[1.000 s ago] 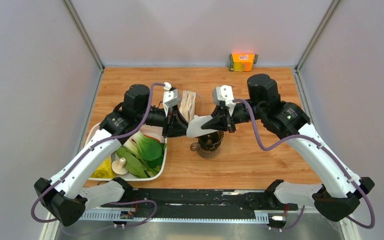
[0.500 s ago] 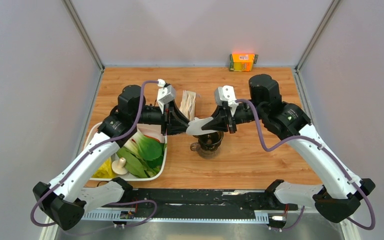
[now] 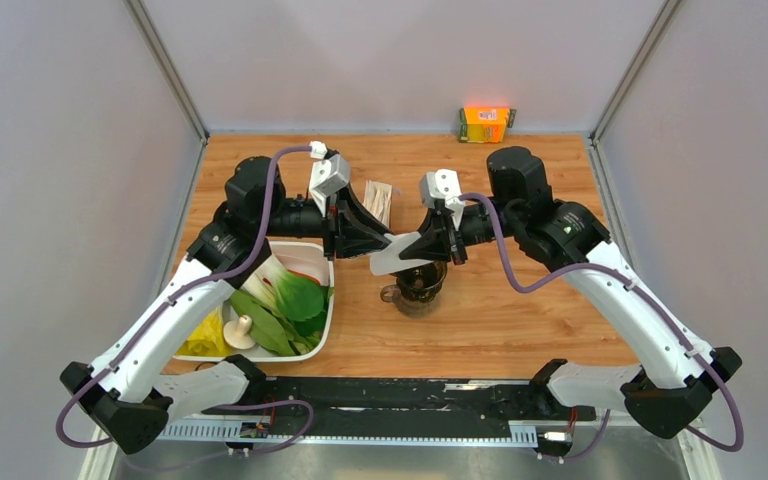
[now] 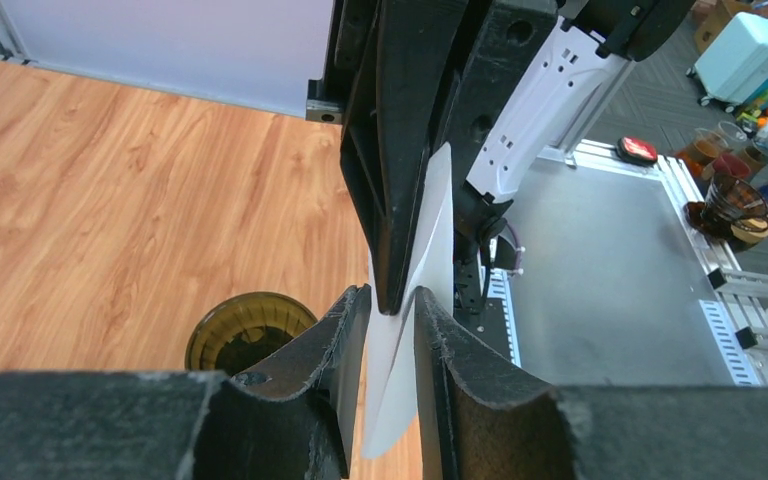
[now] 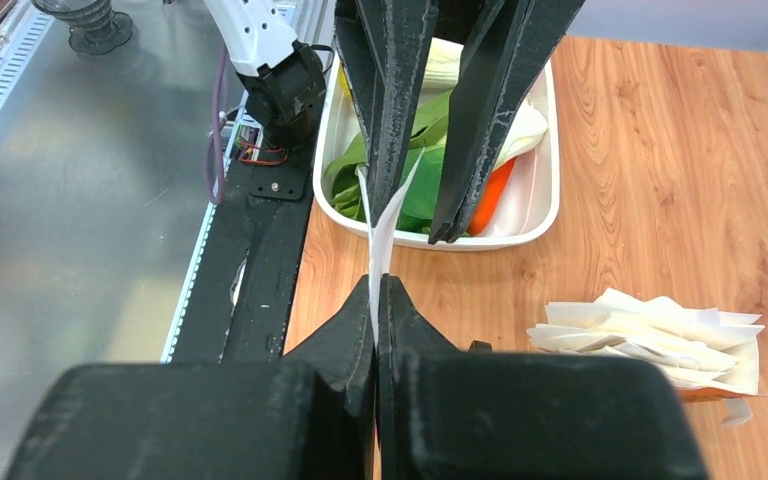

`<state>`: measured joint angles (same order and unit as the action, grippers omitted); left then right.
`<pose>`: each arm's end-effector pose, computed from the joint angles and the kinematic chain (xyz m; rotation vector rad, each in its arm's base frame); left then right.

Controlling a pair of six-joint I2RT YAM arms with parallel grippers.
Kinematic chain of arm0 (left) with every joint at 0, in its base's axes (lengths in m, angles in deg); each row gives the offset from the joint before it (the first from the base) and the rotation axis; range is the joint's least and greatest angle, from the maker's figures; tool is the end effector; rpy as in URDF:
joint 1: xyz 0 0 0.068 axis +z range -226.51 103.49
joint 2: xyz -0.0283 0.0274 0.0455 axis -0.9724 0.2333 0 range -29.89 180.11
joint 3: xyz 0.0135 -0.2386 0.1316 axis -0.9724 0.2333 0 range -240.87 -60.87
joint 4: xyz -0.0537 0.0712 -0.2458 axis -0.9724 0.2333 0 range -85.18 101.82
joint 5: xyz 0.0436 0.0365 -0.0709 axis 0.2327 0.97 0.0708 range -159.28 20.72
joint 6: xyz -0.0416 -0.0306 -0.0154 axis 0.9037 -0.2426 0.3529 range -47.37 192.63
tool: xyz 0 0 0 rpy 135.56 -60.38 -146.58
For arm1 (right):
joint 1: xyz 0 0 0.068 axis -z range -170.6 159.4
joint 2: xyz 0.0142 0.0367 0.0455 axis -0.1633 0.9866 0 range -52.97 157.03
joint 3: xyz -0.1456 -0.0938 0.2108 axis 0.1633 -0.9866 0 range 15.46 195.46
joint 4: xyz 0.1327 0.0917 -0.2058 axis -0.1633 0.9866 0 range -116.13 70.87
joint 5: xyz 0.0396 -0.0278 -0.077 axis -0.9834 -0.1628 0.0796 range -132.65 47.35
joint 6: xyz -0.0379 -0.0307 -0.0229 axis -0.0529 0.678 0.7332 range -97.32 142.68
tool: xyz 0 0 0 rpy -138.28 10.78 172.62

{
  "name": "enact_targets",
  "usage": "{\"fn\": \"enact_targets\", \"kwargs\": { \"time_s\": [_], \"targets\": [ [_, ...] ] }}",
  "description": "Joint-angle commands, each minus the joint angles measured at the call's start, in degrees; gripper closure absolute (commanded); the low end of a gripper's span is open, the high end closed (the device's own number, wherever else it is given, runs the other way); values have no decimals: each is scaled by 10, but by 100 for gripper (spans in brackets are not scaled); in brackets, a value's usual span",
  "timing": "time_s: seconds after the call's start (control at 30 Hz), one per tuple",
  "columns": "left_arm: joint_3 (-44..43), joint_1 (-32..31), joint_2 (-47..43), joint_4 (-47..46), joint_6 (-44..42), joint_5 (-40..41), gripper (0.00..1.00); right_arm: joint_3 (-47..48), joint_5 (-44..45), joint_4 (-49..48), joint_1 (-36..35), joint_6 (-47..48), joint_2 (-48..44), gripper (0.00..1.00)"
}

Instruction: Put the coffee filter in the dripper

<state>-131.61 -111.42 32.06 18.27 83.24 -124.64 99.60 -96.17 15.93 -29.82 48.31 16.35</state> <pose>0.1660 -0.1515 0.4356 1.1143 1.4284 -1.3707 0.1624 0.1695 0.4377 -1.5232 1.3001 1.0967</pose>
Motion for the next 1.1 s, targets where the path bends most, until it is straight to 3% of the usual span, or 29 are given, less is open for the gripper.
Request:
{"fn": "enact_targets", "kwargs": {
  "time_s": [0.0,0.8,1.07],
  "targets": [
    [-31,-11,6,-4,4,20,67,3,-11,0,1,12,2,100],
    [-90,-47,56,-27,40,48,70,-4,-20,9,-3,17,9,100],
    [-141,-48,79,23,9,39,70,0,-17,10,-3,17,13,100]
  ]
}}
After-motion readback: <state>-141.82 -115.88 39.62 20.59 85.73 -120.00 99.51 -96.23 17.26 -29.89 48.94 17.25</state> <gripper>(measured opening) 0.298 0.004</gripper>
